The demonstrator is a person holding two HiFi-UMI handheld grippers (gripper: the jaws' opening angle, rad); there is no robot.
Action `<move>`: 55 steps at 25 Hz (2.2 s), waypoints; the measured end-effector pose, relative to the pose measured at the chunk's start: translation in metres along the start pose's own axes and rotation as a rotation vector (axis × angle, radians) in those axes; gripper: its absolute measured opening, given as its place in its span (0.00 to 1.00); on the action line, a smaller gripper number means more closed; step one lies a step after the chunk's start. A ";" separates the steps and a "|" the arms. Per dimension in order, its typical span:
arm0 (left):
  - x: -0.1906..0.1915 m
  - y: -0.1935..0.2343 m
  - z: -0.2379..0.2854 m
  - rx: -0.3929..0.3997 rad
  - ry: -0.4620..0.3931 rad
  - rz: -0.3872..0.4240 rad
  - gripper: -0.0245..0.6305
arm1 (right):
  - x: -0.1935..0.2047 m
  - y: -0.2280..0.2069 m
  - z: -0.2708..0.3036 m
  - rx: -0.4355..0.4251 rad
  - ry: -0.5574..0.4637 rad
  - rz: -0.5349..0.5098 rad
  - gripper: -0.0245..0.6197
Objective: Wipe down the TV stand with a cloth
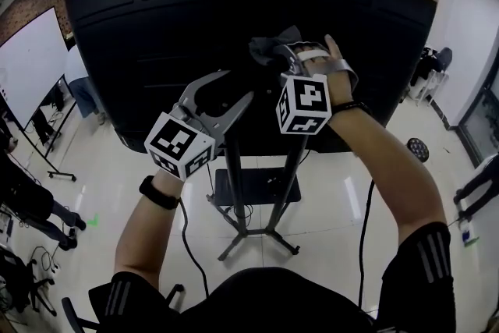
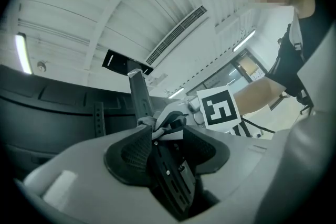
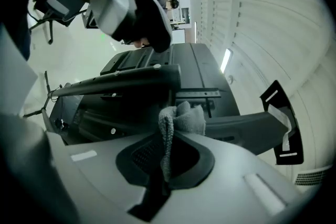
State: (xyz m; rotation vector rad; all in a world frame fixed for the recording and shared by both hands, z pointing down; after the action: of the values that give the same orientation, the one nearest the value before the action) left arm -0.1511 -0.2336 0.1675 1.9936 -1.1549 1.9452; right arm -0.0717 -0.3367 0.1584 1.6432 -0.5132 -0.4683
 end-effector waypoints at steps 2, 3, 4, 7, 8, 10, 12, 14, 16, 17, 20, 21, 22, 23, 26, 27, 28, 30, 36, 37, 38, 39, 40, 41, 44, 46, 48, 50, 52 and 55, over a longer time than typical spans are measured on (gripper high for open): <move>0.009 -0.002 -0.004 -0.009 0.001 -0.014 0.35 | -0.002 0.014 -0.003 -0.004 0.006 -0.031 0.07; 0.014 -0.003 -0.006 -0.016 0.000 -0.016 0.35 | -0.003 0.022 -0.005 -0.006 0.010 -0.047 0.07; 0.019 -0.004 -0.008 -0.023 0.000 -0.019 0.35 | -0.003 0.029 -0.006 -0.008 0.015 -0.064 0.07; 0.035 -0.012 -0.011 -0.024 0.012 -0.061 0.35 | -0.003 0.053 -0.010 -0.023 0.041 -0.097 0.07; 0.041 -0.015 -0.012 -0.024 0.016 -0.078 0.35 | -0.002 0.061 -0.011 -0.037 0.052 -0.094 0.07; 0.053 -0.020 -0.013 -0.024 0.023 -0.107 0.35 | 0.000 0.078 -0.013 -0.061 0.064 -0.087 0.07; 0.063 -0.024 -0.014 -0.022 0.030 -0.132 0.35 | 0.002 0.096 -0.014 -0.082 0.065 -0.099 0.07; 0.072 -0.030 -0.014 -0.018 0.038 -0.151 0.35 | 0.004 0.116 -0.015 -0.107 0.068 -0.122 0.07; 0.081 -0.036 -0.013 -0.015 0.047 -0.163 0.35 | 0.003 0.133 -0.016 -0.125 0.072 -0.132 0.07; 0.085 -0.038 -0.013 -0.015 0.053 -0.169 0.35 | 0.003 0.140 -0.016 -0.131 0.074 -0.135 0.07; 0.100 -0.047 -0.015 -0.014 0.068 -0.200 0.35 | 0.001 0.161 -0.020 -0.155 0.079 -0.133 0.07; 0.105 -0.049 -0.016 -0.013 0.072 -0.213 0.35 | 0.001 0.168 -0.021 -0.166 0.081 -0.130 0.07; 0.109 -0.051 -0.017 -0.013 0.076 -0.224 0.35 | 0.001 0.175 -0.022 -0.178 0.084 -0.126 0.07; 0.113 -0.054 -0.018 -0.014 0.080 -0.234 0.35 | 0.001 0.182 -0.022 -0.189 0.087 -0.123 0.07; 0.124 -0.059 -0.020 -0.015 0.092 -0.260 0.35 | 0.003 0.203 -0.024 -0.222 0.097 -0.112 0.07; 0.128 -0.060 -0.021 -0.015 0.096 -0.268 0.35 | 0.003 0.210 -0.024 -0.234 0.100 -0.108 0.07; 0.131 -0.062 -0.021 -0.015 0.099 -0.275 0.35 | 0.003 0.216 -0.025 -0.243 0.102 -0.106 0.07; 0.139 -0.065 -0.022 -0.015 0.107 -0.289 0.35 | 0.003 0.227 -0.025 -0.257 0.104 -0.105 0.07; 0.157 -0.074 -0.022 -0.017 0.131 -0.320 0.35 | 0.002 0.256 -0.030 -0.312 0.105 -0.087 0.07; 0.160 -0.075 -0.022 -0.017 0.136 -0.320 0.35 | 0.002 0.257 -0.032 -0.311 0.102 -0.078 0.07; 0.161 -0.077 -0.022 -0.016 0.141 -0.324 0.35 | 0.001 0.256 -0.034 -0.304 0.099 -0.058 0.07; 0.163 -0.078 -0.023 -0.015 0.145 -0.329 0.35 | 0.000 0.251 -0.037 -0.295 0.093 -0.016 0.07; 0.163 -0.080 -0.023 -0.014 0.147 -0.333 0.35 | -0.002 0.244 -0.042 -0.286 0.086 0.053 0.07; 0.163 -0.082 -0.024 -0.014 0.147 -0.335 0.35 | -0.004 0.235 -0.048 -0.280 0.075 0.143 0.07; 0.158 -0.090 -0.025 -0.002 0.141 -0.318 0.35 | -0.002 0.202 -0.071 -0.212 0.032 0.362 0.07; 0.150 -0.095 -0.022 0.013 0.137 -0.293 0.35 | 0.005 0.177 -0.088 -0.149 0.006 0.446 0.07; 0.138 -0.099 -0.017 0.026 0.121 -0.271 0.35 | 0.016 0.150 -0.104 -0.099 -0.006 0.543 0.07; 0.125 -0.102 -0.009 0.043 0.090 -0.255 0.35 | 0.029 0.122 -0.119 -0.048 -0.011 0.631 0.07; 0.111 -0.102 0.001 0.058 0.056 -0.241 0.35 | 0.041 0.092 -0.133 0.013 -0.015 0.703 0.07; 0.085 -0.101 0.018 0.073 0.019 -0.215 0.35 | 0.060 0.049 -0.146 0.099 -0.035 0.759 0.07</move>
State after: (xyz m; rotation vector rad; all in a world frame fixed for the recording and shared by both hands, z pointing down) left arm -0.0883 -0.2095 0.2825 2.0347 -0.8375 1.9175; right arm 0.0580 -0.2587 0.2249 1.4003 -1.1356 0.0959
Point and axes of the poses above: the fingertips, and each gripper's own axes: z forward along the fingers, y to its left, x out of its underside, the point moved 6 cm from there along -z, backward along the fingers, and after that the axes turned 15 degrees about x, right-handed, at the moved point
